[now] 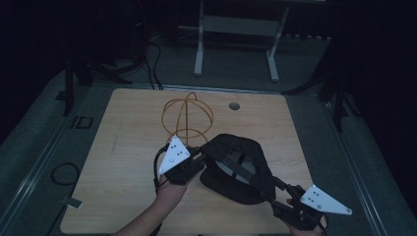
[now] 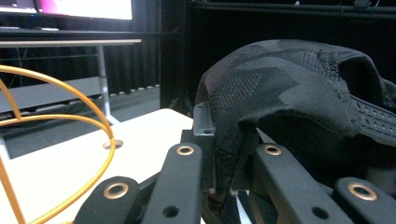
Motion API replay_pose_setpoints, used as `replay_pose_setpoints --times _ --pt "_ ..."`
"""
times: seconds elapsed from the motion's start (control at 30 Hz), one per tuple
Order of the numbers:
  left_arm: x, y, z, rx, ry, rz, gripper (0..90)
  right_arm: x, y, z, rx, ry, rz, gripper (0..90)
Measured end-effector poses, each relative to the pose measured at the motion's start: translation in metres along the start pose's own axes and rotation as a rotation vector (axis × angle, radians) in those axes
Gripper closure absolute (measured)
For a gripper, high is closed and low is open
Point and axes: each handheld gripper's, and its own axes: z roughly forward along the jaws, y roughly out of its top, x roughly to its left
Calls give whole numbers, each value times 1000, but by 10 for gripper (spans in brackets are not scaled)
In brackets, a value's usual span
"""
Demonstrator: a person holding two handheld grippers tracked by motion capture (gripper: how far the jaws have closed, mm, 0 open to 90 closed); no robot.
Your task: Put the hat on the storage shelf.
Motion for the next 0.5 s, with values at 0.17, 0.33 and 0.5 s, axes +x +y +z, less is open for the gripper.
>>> replay_pose_setpoints --times 0.17,0.33,0.5 --pt "-6 9 -9 -29 -37 46 856 -2 -7 -19 -22 48 -21 403" --pt "3 7 -13 -57 -115 53 856 -6 -7 -32 -36 65 -65 424" --pt "18 3 -16 -56 -205 22 856 -17 8 -33 -40 53 -99 450"
